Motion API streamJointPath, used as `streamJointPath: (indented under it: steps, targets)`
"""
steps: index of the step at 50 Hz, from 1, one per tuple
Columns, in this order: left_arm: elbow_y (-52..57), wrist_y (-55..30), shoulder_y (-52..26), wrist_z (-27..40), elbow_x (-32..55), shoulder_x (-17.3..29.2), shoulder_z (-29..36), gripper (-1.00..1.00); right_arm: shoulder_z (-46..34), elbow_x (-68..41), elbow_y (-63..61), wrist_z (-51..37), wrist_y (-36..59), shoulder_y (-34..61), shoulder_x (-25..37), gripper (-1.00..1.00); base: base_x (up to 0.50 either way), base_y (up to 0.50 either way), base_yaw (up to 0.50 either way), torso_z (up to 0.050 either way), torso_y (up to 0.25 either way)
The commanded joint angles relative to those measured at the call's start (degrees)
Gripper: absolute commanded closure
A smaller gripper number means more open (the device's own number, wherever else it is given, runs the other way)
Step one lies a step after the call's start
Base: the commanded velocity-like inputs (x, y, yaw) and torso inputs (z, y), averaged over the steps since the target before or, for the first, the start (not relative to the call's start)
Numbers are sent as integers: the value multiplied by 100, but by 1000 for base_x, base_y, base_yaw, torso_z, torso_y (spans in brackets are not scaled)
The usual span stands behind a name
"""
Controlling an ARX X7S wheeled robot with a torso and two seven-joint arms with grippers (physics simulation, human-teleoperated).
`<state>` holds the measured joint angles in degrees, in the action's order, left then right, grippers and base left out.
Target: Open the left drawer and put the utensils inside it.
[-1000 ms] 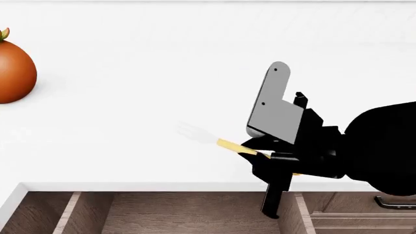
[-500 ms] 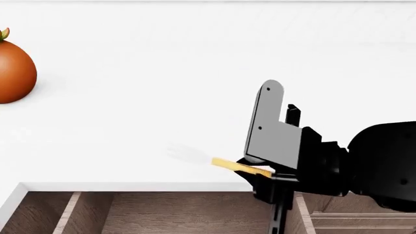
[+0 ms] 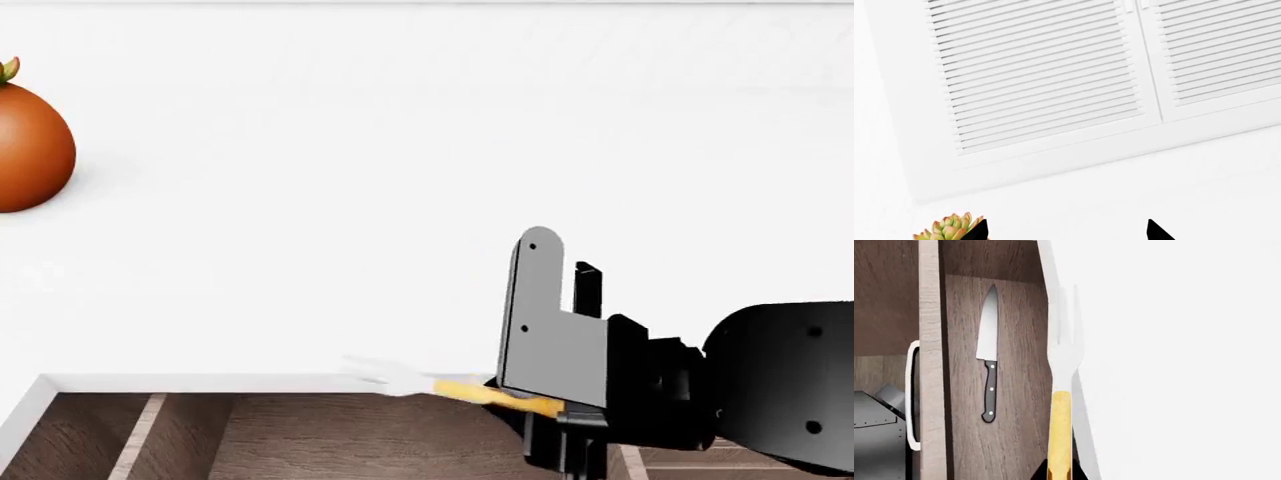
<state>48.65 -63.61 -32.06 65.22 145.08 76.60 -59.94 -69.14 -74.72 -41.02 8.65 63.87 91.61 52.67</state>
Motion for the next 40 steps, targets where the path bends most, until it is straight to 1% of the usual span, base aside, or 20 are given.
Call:
streamJointPath:
  steps: [1,7,19,25,40]
  targets:
    - [-1,-8,6,5,-2,-4,-8,-100,-143,-28,4,98,40,-144,1,100,0,0,0,0,0]
    - [7,-8,11,8,-2,-1,-9,-100,-182,-246,38,102,119,-165,-28,100,0,0,0,0,0]
    - [4,17,9,-32,-48,18,20,-100,-219,-295,90,76,142,-195,-36,100,0,0,0,0,0]
    - [-3,25,8,-27,-38,28,12,-100,-242,-224,152,64,140,-213,-34,100,0,0,0,0,0]
    - [0,-24,29,-3,-26,-22,-13,-100,-383,146,339,211,83,-250,-329,100,0,0,0,0,0]
